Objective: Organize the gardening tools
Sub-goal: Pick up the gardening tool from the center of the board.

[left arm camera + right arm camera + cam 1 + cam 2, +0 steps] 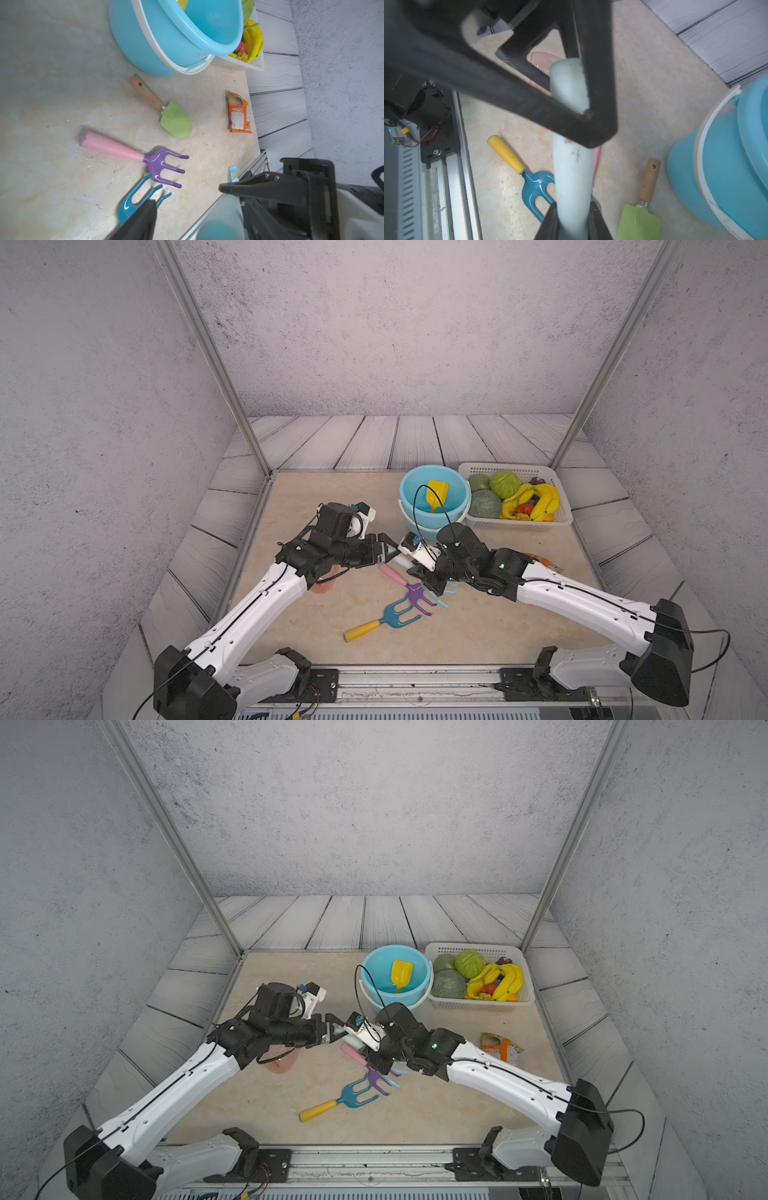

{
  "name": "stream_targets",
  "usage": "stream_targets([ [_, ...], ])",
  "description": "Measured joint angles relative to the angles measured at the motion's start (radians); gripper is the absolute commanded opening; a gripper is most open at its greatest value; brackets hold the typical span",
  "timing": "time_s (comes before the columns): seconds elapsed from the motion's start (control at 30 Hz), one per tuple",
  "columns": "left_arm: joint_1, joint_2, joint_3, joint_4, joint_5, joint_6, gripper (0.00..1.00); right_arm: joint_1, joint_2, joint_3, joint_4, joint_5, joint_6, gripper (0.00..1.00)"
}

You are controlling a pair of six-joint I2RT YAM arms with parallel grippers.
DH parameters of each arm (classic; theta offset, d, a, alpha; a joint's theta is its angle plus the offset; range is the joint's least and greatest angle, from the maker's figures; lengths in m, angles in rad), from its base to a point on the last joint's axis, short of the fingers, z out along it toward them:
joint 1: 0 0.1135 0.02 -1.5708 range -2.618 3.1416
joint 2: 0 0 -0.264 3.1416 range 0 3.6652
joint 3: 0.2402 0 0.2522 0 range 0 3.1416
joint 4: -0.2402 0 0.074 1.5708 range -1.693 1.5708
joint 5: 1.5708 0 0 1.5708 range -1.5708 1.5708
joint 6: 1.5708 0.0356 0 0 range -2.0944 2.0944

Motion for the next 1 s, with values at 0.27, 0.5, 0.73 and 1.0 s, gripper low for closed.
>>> stream_targets([
  [0.27,0.002,-0.015,-0.023,0.072,0.089,-0.044,0.36,0.002,-0.014,-0.002,0.023,0.011,-0.037,0.15],
  [0.5,0.004,-0.047,-0.042,0.091,0.119,-0.065,0.00,0.011,-0.013,0.003,0.023,0.024,-0.060,0.18],
  [0.73,0.005,-0.050,-0.046,0.102,0.108,-0.065,0.00,0.014,-0.012,0.013,0.019,0.068,-0.048,0.42],
  [1.0,0.025,-0.071,-0.052,0.093,0.000,-0.072,0.00,0.003,-0.013,0.052,0.004,0.152,0.105,0.62],
])
